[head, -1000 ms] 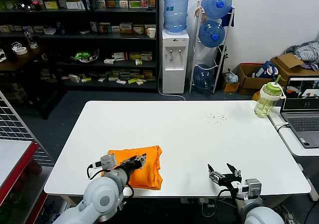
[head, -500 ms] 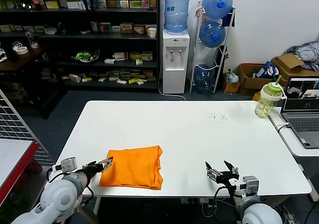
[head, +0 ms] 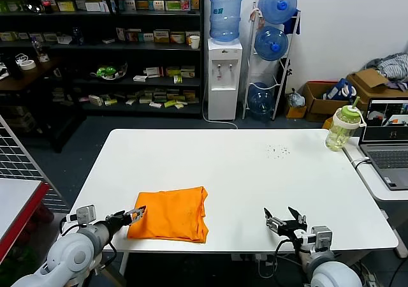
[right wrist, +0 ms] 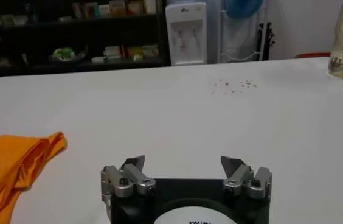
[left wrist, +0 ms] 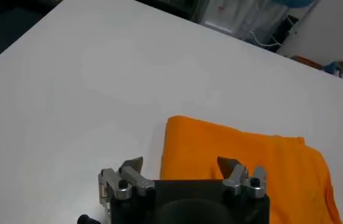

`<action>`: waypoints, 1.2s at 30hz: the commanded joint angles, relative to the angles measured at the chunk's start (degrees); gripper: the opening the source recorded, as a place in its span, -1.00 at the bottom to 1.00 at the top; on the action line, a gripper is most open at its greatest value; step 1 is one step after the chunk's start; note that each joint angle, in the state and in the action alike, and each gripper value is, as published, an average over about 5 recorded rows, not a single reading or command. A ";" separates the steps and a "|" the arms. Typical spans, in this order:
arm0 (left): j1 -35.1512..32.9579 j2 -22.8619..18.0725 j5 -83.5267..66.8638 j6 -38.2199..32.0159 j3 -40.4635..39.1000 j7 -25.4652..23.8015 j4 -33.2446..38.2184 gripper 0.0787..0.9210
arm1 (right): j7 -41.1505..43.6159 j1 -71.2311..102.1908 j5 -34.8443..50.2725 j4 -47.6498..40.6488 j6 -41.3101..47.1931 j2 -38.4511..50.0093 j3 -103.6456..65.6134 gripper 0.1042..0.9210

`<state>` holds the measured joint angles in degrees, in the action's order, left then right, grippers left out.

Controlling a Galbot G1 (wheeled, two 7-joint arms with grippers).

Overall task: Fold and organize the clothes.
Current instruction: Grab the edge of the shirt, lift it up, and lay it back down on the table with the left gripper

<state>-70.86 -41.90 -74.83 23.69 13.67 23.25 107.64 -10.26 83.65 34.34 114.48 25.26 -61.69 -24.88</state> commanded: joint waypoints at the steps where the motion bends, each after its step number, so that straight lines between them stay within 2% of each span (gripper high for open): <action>1: 1.20 0.25 1.14 -0.06 -1.84 -2.97 -3.76 0.77 | -0.16 -0.09 -0.02 -0.04 0.13 -0.05 0.25 0.76; 7: 2.55 -0.32 1.76 -0.23 -2.86 -3.44 -5.90 0.69 | -0.27 -0.05 -0.04 0.04 0.23 -0.08 0.28 0.76; 30: 1.75 -1.05 1.68 -0.65 -1.84 -2.65 -1.89 -0.86 | -0.36 -0.63 0.03 -0.78 0.19 0.02 0.47 0.76; 33: 1.23 -0.51 3.10 -0.34 -0.67 -1.82 0.64 -0.96 | -0.33 -0.64 -0.05 -0.64 0.04 0.14 0.32 0.76; 36: 0.39 1.47 5.36 -0.08 0.99 -1.70 2.85 -0.97 | -0.17 -0.59 -0.18 -0.28 -0.20 0.46 -0.06 0.76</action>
<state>-69.70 -42.67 -72.55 23.34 12.50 20.90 106.07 -10.61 83.05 34.25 113.90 25.24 -61.34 -24.74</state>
